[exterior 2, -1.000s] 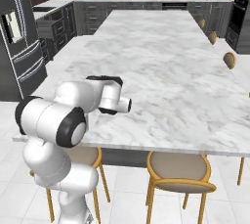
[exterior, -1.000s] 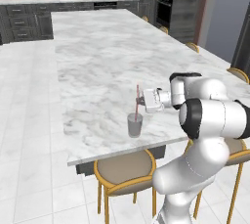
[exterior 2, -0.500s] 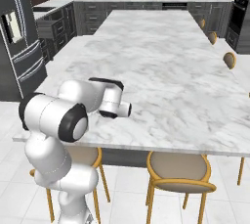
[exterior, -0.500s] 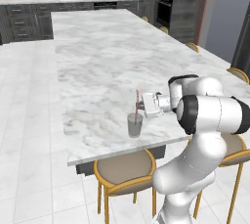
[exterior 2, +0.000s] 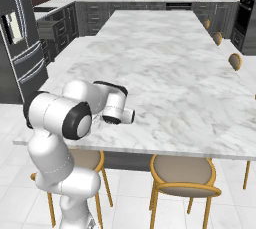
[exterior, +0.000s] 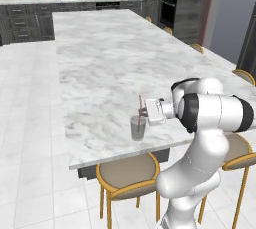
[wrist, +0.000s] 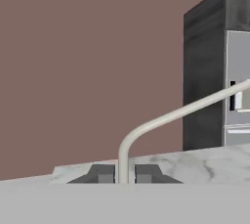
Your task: Take a straw from the drawer in front and place it inside the glass cup on the dining counter.
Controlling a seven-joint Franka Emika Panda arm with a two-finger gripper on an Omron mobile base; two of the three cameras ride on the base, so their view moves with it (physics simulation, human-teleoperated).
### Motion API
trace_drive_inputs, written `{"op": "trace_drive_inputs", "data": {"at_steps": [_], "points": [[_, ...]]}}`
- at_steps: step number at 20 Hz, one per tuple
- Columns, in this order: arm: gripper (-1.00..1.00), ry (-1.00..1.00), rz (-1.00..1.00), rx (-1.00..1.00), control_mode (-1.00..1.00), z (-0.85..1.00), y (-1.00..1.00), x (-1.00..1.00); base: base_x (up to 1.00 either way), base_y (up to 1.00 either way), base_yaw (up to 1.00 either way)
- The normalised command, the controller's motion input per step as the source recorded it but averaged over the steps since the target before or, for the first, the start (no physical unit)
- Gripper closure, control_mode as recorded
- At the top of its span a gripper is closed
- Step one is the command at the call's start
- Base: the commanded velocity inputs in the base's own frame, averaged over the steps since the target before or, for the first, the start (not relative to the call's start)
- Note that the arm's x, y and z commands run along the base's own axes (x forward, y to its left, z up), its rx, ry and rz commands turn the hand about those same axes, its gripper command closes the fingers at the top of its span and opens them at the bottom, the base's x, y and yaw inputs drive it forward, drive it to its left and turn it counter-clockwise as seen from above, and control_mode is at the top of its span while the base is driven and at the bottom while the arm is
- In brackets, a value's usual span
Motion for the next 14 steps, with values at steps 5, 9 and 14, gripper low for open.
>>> {"op": "trace_drive_inputs", "data": {"at_steps": [5,9,14], "points": [[-1.00,-0.01,0.01,0.00,-1.00,-0.12,0.00,-0.01,0.00,0.00,0.00],[-1.00,0.00,0.00,-0.01,-1.00,-0.01,0.00,-0.06,0.00,0.00,0.00],[-1.00,0.00,0.00,-0.08,-1.00,0.00,0.00,0.00,0.00,0.00,0.00]]}}
